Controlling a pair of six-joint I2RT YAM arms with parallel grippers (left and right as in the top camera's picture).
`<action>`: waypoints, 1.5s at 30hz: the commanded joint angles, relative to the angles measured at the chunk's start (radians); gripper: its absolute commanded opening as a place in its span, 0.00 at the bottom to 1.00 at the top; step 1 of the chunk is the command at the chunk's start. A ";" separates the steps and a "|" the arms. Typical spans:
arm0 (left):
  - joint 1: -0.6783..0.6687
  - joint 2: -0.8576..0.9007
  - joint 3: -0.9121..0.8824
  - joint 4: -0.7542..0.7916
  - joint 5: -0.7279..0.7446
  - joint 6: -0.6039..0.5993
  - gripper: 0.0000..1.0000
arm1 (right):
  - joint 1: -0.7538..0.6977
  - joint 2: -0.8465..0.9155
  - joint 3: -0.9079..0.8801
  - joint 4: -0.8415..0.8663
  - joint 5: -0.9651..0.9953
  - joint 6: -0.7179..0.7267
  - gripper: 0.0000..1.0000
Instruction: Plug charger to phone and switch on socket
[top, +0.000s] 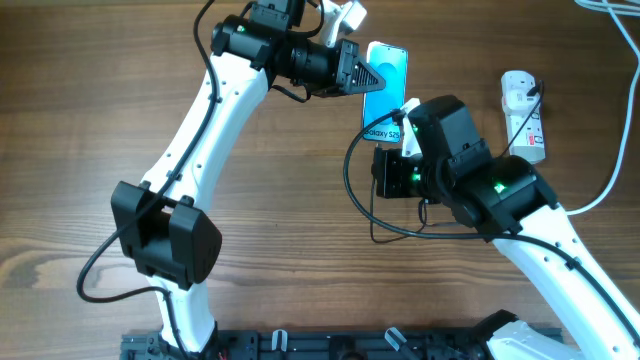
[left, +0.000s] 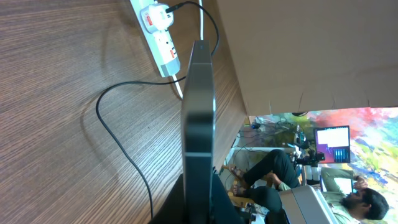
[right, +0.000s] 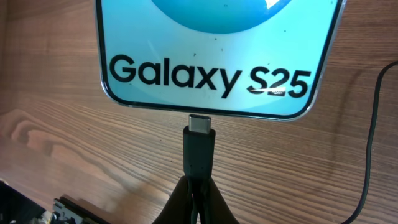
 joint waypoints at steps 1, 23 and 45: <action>-0.005 -0.024 0.019 0.007 0.050 0.018 0.04 | -0.003 0.005 0.023 0.000 0.017 0.008 0.05; -0.005 -0.024 0.019 0.010 0.045 0.059 0.04 | -0.003 0.004 0.026 -0.019 0.016 0.008 0.04; -0.005 -0.024 0.019 -0.005 0.038 0.058 0.04 | -0.003 0.003 0.026 0.014 0.020 0.008 0.05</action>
